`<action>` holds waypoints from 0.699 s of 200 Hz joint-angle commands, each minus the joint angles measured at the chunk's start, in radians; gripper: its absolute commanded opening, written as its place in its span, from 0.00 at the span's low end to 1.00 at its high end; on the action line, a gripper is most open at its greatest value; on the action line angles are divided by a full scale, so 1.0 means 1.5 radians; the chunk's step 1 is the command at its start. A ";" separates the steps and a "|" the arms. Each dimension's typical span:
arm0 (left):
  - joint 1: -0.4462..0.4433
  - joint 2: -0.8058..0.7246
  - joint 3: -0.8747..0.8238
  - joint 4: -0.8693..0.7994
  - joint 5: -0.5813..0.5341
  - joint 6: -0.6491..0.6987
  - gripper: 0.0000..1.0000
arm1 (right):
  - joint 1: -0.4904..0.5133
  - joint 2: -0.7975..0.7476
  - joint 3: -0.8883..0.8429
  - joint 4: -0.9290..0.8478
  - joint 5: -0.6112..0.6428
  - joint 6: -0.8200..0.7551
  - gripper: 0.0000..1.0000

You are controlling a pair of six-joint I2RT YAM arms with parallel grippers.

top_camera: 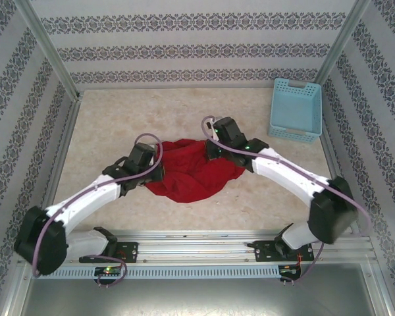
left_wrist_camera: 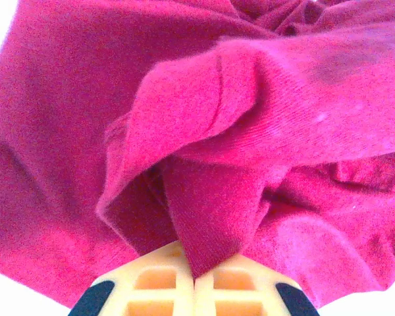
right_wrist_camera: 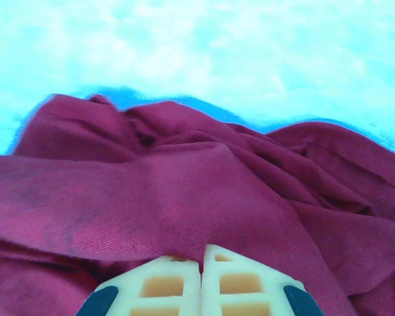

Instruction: Fold the inside-out t-shirt

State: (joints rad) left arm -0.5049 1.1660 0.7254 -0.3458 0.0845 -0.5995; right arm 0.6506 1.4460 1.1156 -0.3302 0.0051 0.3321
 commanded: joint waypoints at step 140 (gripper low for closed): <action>-0.105 0.070 0.146 -0.045 -0.080 0.047 0.72 | -0.048 0.207 0.202 -0.024 -0.140 0.036 0.00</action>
State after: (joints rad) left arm -0.6403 1.1988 0.9142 -0.4999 -0.0841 -0.5484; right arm 0.5907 1.7023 1.3487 -0.3630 -0.1665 0.3752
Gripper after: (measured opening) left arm 0.701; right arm 0.060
